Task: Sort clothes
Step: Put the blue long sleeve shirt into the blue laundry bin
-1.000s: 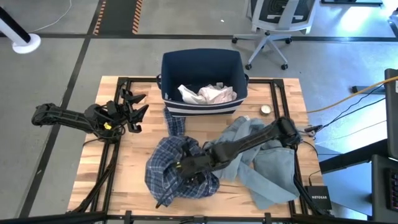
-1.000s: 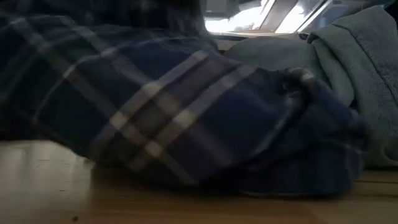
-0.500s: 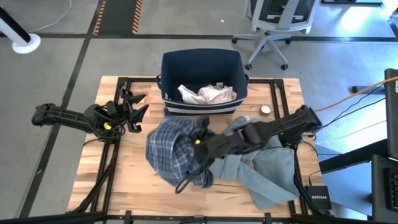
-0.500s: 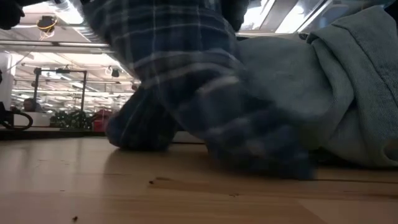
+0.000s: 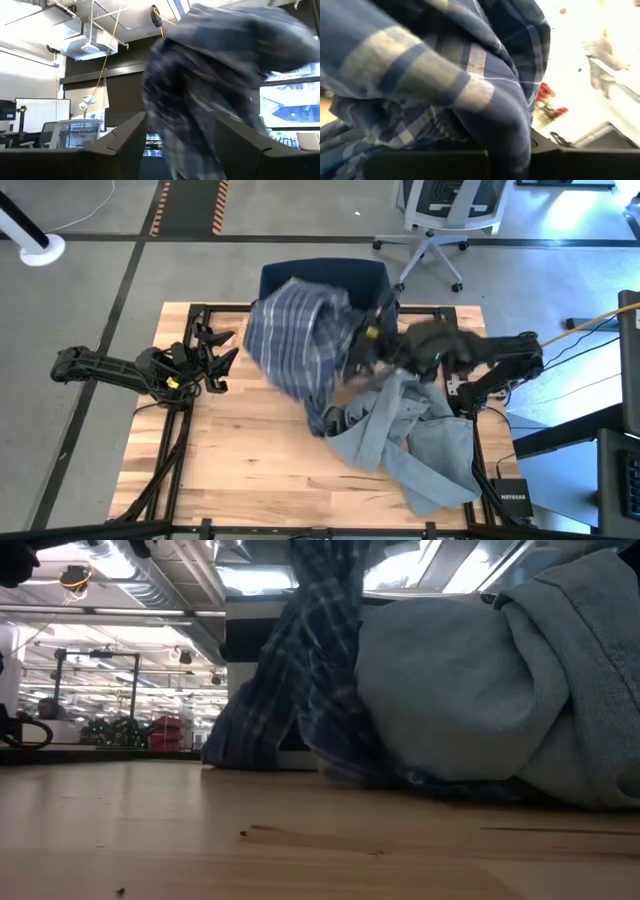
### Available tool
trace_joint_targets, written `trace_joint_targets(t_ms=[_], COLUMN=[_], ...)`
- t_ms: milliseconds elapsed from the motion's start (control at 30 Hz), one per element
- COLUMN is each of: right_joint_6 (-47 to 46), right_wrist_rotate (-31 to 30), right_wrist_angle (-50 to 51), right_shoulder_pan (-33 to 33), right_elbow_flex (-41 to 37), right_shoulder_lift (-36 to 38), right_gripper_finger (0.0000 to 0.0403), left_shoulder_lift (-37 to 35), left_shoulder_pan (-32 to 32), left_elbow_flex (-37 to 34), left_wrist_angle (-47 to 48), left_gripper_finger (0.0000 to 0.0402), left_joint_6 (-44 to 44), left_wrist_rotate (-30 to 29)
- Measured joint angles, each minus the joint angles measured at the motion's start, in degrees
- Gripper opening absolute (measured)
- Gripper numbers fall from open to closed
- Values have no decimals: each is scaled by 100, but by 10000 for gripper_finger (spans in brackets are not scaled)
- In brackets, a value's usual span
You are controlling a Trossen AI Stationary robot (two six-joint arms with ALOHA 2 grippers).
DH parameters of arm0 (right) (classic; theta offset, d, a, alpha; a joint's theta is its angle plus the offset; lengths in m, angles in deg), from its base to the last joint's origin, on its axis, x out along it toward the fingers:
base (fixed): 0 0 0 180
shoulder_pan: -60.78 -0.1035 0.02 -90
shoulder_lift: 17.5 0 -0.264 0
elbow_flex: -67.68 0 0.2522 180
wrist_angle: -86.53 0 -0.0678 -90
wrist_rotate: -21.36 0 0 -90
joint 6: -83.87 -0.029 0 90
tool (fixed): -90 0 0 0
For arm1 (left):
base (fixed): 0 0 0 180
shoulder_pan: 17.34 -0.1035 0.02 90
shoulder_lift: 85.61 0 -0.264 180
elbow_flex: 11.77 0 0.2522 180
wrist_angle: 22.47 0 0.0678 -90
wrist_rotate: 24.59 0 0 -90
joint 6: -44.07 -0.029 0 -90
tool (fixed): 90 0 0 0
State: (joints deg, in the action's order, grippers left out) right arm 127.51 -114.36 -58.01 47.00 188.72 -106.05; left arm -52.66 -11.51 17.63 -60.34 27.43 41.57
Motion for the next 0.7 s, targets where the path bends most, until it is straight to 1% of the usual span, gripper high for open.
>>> trace_joint_targets(t_ms=[233, 333, 467, 600, 700], right_joint_6=[791, 802, 444, -160, -751], right_wrist_rotate=[5, -32, -4, 29, 28], right_wrist_angle=[-753, -835, -508, 342, 971], right_shoulder_pan=[966, 1414, 1901, 2259, 2483], right_elbow_flex=[0, 4, 7, 7, 7], right_shoulder_lift=[227, 234, 133, -81, -250], right_gripper_finger=[19, 19, 19, 19, 32], left_shoulder_lift=[0, 2, 2, 2, 1], left_shoulder_pan=[1, -1, -1, 0, 1], left_elbow_flex=[0, 0, 0, 0, 0], left_wrist_angle=[-2, 0, -1, 2, 0], left_gripper_finger=[208, 208, 208, 208, 208], left_joint_6=[-33, -74, -78, -83, -96], left_wrist_rotate=[0, 0, 0, 0, 0])
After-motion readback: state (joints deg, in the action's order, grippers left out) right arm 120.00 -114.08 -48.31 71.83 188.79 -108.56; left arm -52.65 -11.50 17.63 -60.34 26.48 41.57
